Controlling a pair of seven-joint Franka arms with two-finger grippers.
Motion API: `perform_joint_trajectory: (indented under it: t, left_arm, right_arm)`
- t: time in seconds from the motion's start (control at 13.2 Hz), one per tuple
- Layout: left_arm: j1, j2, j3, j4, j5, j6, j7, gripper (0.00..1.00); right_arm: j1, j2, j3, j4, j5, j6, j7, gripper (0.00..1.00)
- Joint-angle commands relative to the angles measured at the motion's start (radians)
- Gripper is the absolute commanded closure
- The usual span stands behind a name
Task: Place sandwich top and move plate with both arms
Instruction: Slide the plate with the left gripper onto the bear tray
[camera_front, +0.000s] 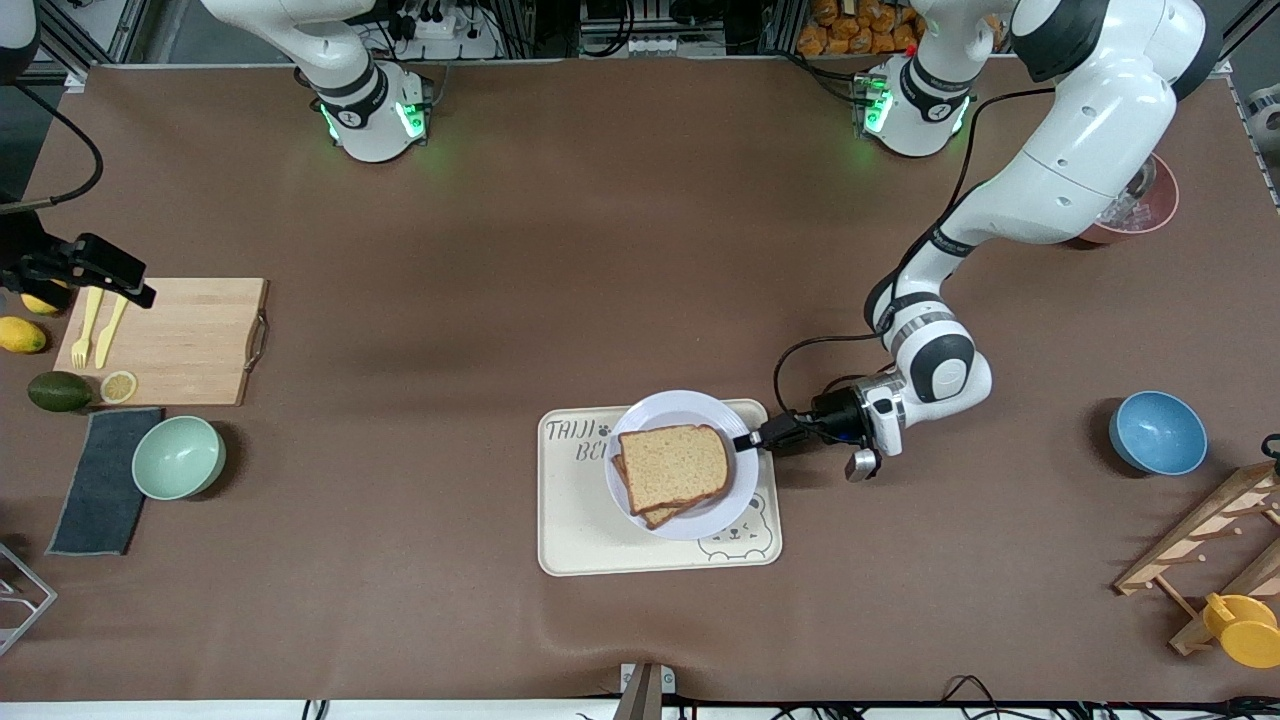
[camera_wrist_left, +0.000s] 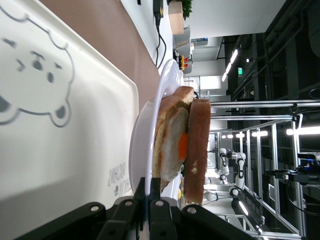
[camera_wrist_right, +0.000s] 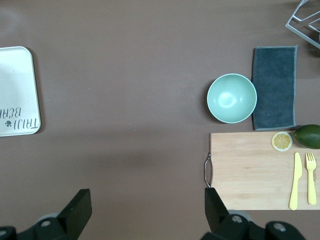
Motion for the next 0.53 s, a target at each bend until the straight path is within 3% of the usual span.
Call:
perform_joint_trajectory:
  t: [0.0, 0.45]
  left_arm:
    - [-0.025, 0.017, 0.016, 0.032, 0.013, -0.012, -0.024, 1.0]
    - [-0.068, 0.058, 0.081, 0.04, 0.015, -0.011, -0.022, 1.0]
  right_arm:
    - [0.008, -0.005, -0.002, -0.002, -0.002, -0.004, 0.024, 0.0]
    - [0.002, -0.005, -0.003, -0.005, -0.002, -0.004, 0.024, 0.0]
